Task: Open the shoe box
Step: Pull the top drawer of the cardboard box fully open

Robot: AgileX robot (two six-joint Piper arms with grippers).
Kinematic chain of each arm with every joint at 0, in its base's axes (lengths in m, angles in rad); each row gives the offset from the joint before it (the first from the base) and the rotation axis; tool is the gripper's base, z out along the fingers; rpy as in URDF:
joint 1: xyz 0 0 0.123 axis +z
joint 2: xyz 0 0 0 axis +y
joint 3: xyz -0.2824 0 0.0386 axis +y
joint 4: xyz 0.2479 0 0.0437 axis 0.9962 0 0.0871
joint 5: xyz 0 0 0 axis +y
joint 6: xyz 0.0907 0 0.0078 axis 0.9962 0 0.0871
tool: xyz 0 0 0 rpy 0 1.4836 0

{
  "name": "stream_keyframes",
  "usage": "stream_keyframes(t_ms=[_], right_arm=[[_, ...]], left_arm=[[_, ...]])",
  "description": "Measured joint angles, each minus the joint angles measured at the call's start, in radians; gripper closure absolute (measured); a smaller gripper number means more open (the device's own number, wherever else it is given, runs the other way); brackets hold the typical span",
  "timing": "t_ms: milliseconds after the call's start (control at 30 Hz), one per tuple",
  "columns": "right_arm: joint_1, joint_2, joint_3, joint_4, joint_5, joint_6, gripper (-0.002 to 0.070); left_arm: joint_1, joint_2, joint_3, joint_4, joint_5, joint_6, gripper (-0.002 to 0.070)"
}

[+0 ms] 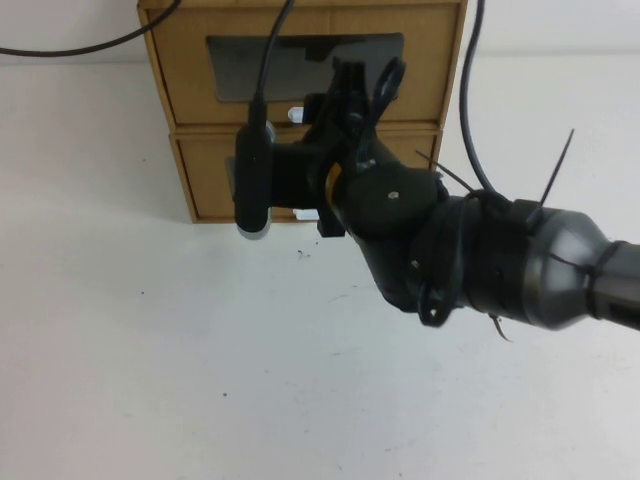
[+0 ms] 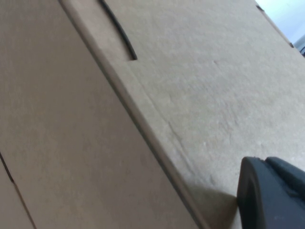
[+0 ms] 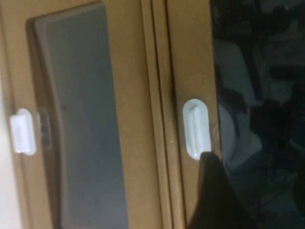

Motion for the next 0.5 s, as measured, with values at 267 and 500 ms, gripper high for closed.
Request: stream_keyframes(t_ms=[267,500], right_arm=[[-0.006,0.073,-0.040,-0.003,0.005,-0.109,0.0363],[-0.006,0.114,-0.043,-0.002,0.019,-0.117,0.0379]], left_arm=[[0.000,0.002,0.000,0.000,0.000,0.000,0.0680],[0.000,0.002,0.000,-0.002,0.000,-0.002,0.0680]])
